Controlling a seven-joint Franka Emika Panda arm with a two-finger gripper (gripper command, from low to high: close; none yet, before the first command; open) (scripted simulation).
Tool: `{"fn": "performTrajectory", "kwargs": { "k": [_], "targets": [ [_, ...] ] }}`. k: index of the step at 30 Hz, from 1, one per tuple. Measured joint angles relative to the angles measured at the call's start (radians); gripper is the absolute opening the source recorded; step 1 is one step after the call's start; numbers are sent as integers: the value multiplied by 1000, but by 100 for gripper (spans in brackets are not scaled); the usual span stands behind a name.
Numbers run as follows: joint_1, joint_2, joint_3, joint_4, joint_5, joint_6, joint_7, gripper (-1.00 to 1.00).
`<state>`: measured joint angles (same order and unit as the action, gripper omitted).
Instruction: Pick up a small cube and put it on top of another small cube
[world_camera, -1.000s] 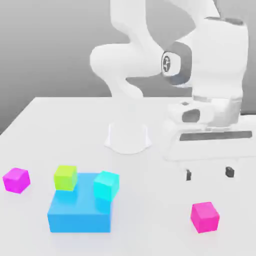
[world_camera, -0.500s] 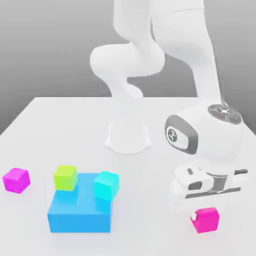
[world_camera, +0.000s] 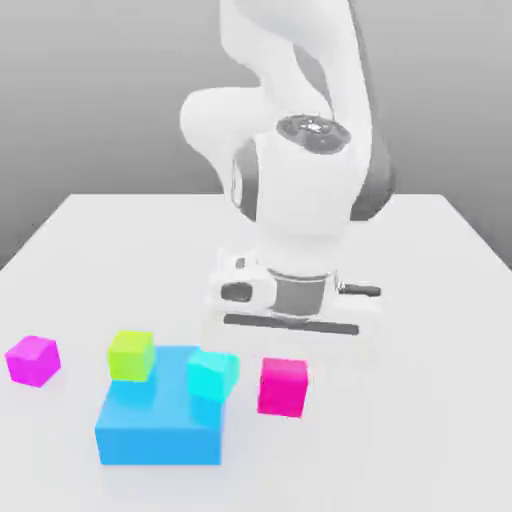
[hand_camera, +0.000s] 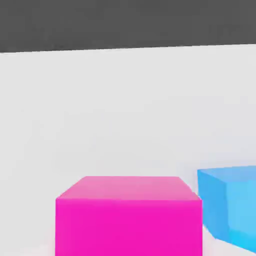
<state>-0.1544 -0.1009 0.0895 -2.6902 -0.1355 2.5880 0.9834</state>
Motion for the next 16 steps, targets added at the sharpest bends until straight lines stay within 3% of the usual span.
{"fn": "performTrajectory", "kwargs": {
  "k": [7,12,13,16],
  "targets": [
    [-160,-242,-221,-99,44,-139,-180,-100],
    [-174,-127,-259,-139,67,15,-218,-100],
    [-173,-95,-262,-146,70,54,-221,100],
    [-173,-95,-262,-146,70,54,-221,100]
  ]
}}
